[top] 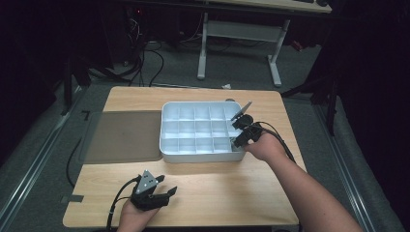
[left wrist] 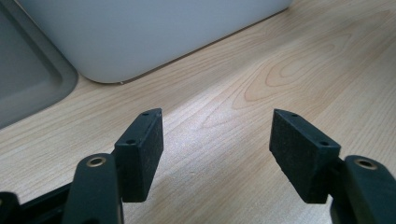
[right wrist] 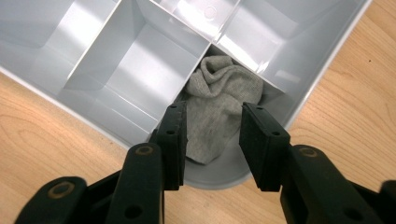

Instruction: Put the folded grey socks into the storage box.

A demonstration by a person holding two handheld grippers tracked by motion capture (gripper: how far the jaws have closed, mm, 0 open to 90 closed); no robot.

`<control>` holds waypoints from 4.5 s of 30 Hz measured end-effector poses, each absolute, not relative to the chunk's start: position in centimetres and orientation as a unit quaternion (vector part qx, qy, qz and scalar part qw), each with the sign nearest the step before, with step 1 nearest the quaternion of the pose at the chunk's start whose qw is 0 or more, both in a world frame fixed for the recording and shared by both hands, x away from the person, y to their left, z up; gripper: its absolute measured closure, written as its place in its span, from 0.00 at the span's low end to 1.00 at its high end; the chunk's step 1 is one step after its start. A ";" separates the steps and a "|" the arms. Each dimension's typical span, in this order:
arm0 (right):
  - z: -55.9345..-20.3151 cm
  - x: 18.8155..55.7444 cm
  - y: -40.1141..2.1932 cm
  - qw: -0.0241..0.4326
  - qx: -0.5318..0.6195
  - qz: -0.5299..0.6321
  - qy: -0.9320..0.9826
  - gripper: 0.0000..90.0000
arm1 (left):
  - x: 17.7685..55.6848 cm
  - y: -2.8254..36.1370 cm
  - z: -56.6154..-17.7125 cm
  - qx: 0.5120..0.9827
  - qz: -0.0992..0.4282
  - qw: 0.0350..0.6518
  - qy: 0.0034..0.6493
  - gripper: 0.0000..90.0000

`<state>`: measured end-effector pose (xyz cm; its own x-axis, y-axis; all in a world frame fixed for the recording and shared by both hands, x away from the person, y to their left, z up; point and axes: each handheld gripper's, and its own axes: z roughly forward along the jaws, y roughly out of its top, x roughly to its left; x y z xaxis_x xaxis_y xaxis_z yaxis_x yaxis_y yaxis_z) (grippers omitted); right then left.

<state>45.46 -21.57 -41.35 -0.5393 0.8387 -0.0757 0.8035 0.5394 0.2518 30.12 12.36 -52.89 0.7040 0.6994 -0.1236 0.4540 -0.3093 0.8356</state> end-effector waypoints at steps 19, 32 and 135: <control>-45.3 45.9 -20.9 0.060 0.469 0.040 0.880 1.00 | 30.1 12.6 -52.8 0.796 0.130 0.465 0.364 0.41; -43.0 46.6 -21.8 0.078 0.484 0.078 0.868 0.98 | 30.1 12.4 -52.8 0.800 0.128 0.462 0.360 0.41; -46.0 35.5 -26.9 0.152 0.505 0.293 0.798 0.37 | 30.2 12.9 -52.9 0.795 0.128 0.460 0.374 0.41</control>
<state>35.45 -26.92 -45.96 -0.4445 0.8942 0.0532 0.7160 0.3190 0.6209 30.20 12.86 -52.86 0.6873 0.7126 -0.1409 0.4773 -0.2968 0.8271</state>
